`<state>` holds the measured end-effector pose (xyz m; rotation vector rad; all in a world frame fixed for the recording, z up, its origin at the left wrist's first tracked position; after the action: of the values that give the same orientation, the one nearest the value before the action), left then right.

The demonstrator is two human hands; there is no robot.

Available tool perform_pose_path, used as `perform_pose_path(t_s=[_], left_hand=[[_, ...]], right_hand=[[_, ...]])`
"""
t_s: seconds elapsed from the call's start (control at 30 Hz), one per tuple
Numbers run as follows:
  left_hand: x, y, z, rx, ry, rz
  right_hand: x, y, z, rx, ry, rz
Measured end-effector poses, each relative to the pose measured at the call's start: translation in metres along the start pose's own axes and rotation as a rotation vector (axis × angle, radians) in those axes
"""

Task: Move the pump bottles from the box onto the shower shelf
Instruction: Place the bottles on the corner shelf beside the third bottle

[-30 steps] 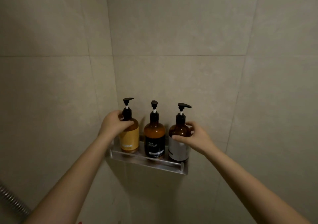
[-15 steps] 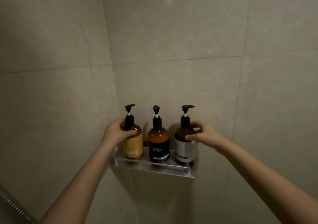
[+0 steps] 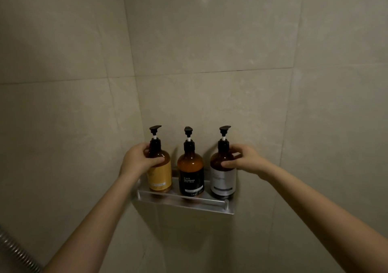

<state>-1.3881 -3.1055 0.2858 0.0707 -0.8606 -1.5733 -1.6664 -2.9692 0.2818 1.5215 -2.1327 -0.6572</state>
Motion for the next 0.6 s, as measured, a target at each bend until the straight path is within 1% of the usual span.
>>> perform_pose_path(t_s=[0.17, 0.3, 0.53, 0.6], left_hand=[[0.005, -0.003, 0.0, -0.005, 0.032, -0.047], [0.01, -0.004, 0.0, -0.009, 0.059, -0.068], [0.017, -0.005, -0.01, -0.042, 0.124, -0.077], [0.013, -0.007, -0.008, -0.048, 0.111, -0.036]], right_hand=[[0.0, -0.004, -0.005, 0.054, -0.01, -0.045], [0.0, -0.004, -0.004, 0.056, -0.071, 0.043], [0.001, -0.013, -0.008, 0.025, -0.009, 0.125], [0.0, -0.014, -0.007, 0.016, 0.002, 0.142]])
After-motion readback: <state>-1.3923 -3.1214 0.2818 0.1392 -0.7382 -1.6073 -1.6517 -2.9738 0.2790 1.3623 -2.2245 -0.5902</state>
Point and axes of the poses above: each hand's wrist, its own x-axis towards the middle knuckle, its own y-axis out of the back of the hand, z = x × y, the point moved 8 cm from there along x, towards the middle knuckle, and after that the axes turned 4 degrees about -y, right-handed, at the moved point
